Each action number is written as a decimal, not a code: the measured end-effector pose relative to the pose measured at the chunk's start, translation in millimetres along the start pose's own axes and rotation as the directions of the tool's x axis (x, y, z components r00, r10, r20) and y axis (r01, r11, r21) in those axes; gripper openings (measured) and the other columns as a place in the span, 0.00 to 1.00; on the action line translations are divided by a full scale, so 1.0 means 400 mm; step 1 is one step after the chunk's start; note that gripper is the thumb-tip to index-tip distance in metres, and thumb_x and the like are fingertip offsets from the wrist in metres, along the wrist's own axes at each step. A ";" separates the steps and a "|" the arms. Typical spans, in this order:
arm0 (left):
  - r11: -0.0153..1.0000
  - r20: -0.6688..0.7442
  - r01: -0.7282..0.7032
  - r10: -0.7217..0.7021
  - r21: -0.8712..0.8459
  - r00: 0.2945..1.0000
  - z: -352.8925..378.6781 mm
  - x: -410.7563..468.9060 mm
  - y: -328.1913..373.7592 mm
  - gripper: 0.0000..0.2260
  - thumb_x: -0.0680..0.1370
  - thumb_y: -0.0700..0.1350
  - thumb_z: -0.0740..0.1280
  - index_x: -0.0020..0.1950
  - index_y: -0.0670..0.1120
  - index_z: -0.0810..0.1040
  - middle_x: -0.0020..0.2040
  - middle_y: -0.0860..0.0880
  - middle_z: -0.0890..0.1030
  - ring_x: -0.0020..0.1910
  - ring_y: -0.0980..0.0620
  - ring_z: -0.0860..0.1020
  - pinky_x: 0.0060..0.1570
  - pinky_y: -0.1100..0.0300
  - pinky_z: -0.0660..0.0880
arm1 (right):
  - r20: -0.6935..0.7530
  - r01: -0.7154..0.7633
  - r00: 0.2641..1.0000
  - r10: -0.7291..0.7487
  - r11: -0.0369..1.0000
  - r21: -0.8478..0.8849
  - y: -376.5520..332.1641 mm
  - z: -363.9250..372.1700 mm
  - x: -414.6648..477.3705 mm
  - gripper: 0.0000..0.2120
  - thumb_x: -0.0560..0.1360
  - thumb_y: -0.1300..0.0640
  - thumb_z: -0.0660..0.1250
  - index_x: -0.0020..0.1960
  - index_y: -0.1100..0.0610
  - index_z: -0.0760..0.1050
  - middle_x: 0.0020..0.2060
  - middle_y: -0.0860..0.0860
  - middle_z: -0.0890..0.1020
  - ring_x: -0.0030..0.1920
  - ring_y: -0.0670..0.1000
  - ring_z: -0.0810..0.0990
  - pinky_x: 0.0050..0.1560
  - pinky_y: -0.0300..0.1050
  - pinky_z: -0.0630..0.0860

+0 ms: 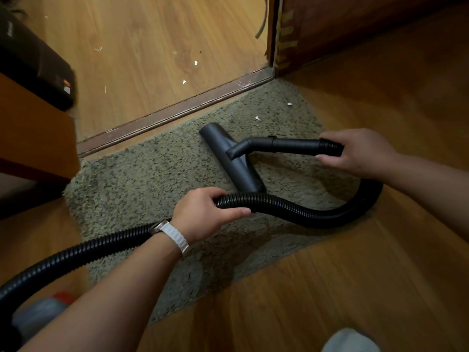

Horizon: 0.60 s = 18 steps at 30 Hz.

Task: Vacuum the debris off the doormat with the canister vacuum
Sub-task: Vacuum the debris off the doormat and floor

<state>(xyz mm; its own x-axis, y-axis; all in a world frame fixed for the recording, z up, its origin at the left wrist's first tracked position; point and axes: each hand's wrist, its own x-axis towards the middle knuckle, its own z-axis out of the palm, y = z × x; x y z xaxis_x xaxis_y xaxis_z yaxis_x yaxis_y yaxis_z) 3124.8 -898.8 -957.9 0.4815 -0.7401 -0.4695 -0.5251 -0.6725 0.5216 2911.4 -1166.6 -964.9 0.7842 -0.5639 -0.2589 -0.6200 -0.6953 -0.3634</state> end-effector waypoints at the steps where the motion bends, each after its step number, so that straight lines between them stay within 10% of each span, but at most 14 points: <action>1: 1.000 -0.006 0.001 -0.001 0.004 1.000 -0.001 0.003 -0.001 0.26 0.62 0.73 0.71 0.45 0.54 0.83 0.33 0.51 0.82 0.30 0.53 0.79 0.31 0.54 0.75 | -0.014 -0.038 0.999 0.038 0.999 0.039 0.013 -0.002 -0.006 0.14 0.77 0.45 0.68 0.61 0.46 0.76 0.38 0.47 0.78 0.35 0.48 0.75 0.35 0.48 0.73; 9: 0.999 -0.038 -0.007 0.005 -0.049 0.999 -0.005 0.033 0.013 0.30 0.57 0.78 0.66 0.42 0.54 0.82 0.31 0.50 0.82 0.28 0.52 0.79 0.29 0.56 0.73 | -0.181 -0.295 0.932 0.314 0.948 0.122 0.101 -0.032 0.002 0.20 0.78 0.42 0.67 0.67 0.48 0.75 0.43 0.49 0.78 0.39 0.53 0.76 0.31 0.42 0.65; 18: 1.000 -0.051 0.014 -0.015 -0.022 0.999 -0.004 0.029 0.011 0.22 0.63 0.73 0.71 0.41 0.56 0.81 0.28 0.55 0.78 0.28 0.55 0.77 0.30 0.60 0.71 | -0.060 -0.226 0.973 0.224 0.974 -0.025 0.038 -0.040 0.043 0.13 0.78 0.43 0.66 0.58 0.48 0.75 0.37 0.50 0.77 0.34 0.51 0.75 0.31 0.44 0.68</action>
<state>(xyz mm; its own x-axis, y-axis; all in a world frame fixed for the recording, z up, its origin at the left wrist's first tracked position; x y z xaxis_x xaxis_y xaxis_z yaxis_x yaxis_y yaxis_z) 3129.1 -910.1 -960.0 0.5240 -0.7290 -0.4404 -0.5031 -0.6822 0.5306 2915.0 -1194.2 -960.4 0.6221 -0.7312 -0.2799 -0.7818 -0.5608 -0.2726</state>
